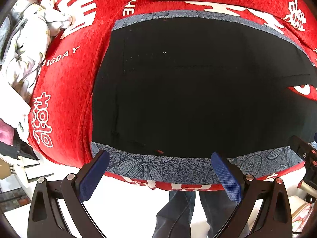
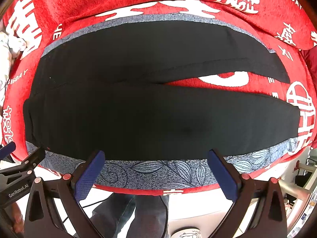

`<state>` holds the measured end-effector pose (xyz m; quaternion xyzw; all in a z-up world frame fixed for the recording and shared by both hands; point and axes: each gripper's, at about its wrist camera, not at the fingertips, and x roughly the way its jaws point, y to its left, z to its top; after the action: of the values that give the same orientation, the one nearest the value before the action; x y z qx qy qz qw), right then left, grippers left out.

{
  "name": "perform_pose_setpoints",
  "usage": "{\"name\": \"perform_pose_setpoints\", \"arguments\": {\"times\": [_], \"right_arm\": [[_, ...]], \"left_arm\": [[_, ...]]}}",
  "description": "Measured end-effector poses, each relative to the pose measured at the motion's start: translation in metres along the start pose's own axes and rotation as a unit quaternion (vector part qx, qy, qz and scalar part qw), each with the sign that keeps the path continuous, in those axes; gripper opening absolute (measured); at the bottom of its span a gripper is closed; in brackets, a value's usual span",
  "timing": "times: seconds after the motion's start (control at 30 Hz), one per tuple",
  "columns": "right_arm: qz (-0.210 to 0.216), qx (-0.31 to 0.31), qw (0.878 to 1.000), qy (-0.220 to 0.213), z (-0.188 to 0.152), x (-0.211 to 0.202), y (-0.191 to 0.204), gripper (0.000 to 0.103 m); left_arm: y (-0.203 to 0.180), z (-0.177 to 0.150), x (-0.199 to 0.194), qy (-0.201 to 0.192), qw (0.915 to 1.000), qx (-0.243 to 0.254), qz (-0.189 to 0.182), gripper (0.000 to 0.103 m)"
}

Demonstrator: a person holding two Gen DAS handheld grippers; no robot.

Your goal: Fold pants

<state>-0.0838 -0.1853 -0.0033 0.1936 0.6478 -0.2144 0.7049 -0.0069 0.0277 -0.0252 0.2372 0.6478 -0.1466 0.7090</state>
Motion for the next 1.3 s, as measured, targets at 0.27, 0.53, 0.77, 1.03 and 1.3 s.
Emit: {"name": "perform_pose_setpoints", "arguments": {"times": [0.27,0.53,0.77,1.03,1.3], "right_arm": [[0.022,0.013,1.0,0.004,-0.006,0.004,-0.004,0.103],[0.021,0.018,1.0,0.006,-0.01,0.008,-0.005,0.103],[0.038,0.025,0.999,0.003,-0.013,0.008,-0.008,0.103],[0.181,0.079,0.98,0.009,-0.028,0.015,-0.027,0.099],[0.343,0.147,0.926,0.057,-0.075,0.06,-0.06,0.074]], "left_arm": [[0.0,-0.004,0.006,0.004,1.0,0.003,0.0,0.103],[0.003,-0.008,0.011,0.008,0.9999,0.006,0.004,0.103],[0.003,-0.01,0.01,0.005,1.0,0.007,0.0,0.103],[0.022,-0.014,0.014,-0.004,0.9966,-0.022,-0.08,0.103],[0.059,-0.021,0.035,0.013,0.9745,-0.072,-0.212,0.103]]}}
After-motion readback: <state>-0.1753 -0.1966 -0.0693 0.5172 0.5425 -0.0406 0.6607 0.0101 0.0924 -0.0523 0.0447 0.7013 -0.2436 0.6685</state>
